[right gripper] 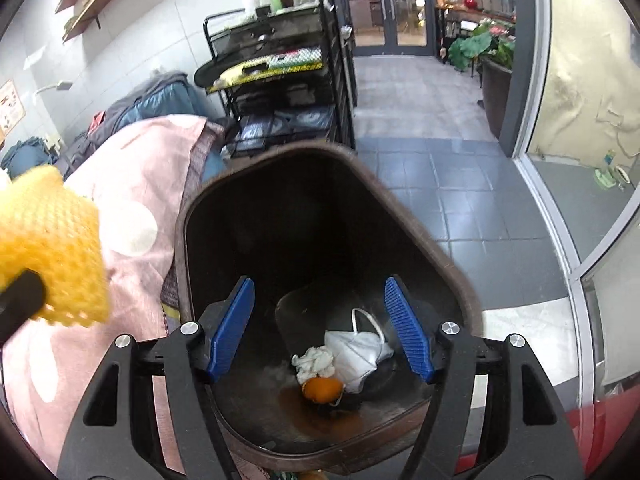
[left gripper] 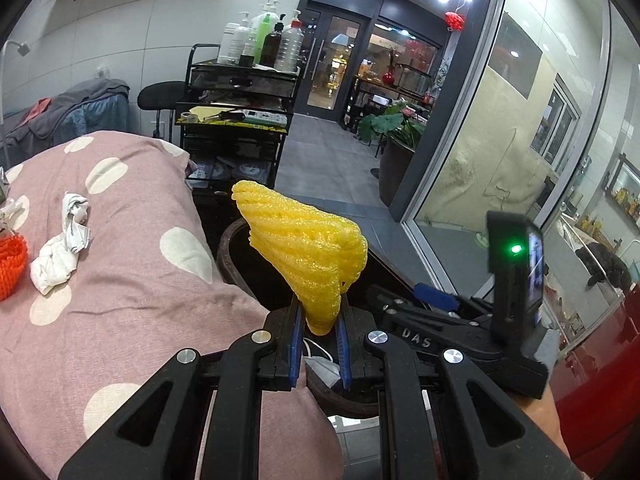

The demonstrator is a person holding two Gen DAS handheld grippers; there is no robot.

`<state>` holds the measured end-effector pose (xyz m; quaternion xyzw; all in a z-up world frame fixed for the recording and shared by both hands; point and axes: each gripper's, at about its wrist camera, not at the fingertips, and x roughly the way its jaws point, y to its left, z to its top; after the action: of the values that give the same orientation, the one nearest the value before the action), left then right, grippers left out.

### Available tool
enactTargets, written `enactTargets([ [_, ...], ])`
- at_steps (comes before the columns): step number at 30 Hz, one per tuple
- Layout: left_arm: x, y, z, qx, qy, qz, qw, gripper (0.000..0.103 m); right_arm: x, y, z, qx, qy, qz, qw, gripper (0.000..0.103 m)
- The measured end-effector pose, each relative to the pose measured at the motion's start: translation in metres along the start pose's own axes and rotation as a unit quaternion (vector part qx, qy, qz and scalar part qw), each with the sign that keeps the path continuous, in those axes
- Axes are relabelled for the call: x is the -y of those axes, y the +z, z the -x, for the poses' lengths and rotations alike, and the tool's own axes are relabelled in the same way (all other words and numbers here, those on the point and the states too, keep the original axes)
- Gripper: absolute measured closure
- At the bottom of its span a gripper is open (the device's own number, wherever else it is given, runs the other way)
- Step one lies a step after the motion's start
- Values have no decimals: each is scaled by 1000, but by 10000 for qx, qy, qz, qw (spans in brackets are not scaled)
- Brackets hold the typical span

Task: Collect trash
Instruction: 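Lower the yellow foam net into the bin and open the left tool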

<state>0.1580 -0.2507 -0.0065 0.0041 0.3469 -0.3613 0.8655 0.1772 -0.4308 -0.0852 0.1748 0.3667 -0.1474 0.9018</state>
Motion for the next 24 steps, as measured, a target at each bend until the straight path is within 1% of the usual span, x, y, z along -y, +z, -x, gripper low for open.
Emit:
enactTargets([
  [7, 16, 1, -20, -280, -177, -192, 9993, 89, 26, 8, 19, 289, -208, -419, 9985, 35],
  [10, 25, 1, -29, -420, -238, -339, 9983, 89, 36, 10, 22, 341, -266, -617, 9972, 35],
  [19, 38, 1, -60, -880, -148, -646, 9939, 88, 59, 9, 28, 407, -367, -940, 9941, 35],
  [20, 38, 1, -63, -918, -155, -650, 9935, 87, 61, 9, 29, 408, -370, -949, 9940, 33],
  [21, 38, 1, -65, -938, -150, -653, 9933, 83, 62, 8, 29, 421, -386, -968, 9937, 26],
  [22, 39, 0, -67, -965, -148, -662, 9930, 79, 64, 7, 30, 449, -400, -1005, 9931, 24],
  [23, 39, 0, -69, -1002, -161, -682, 9925, 63, 65, 7, 31, 458, -396, -1038, 9928, 24],
  [24, 39, -1, -70, -1028, -165, -710, 9920, 41, 67, 7, 31, 450, -374, -1068, 9926, 24],
])
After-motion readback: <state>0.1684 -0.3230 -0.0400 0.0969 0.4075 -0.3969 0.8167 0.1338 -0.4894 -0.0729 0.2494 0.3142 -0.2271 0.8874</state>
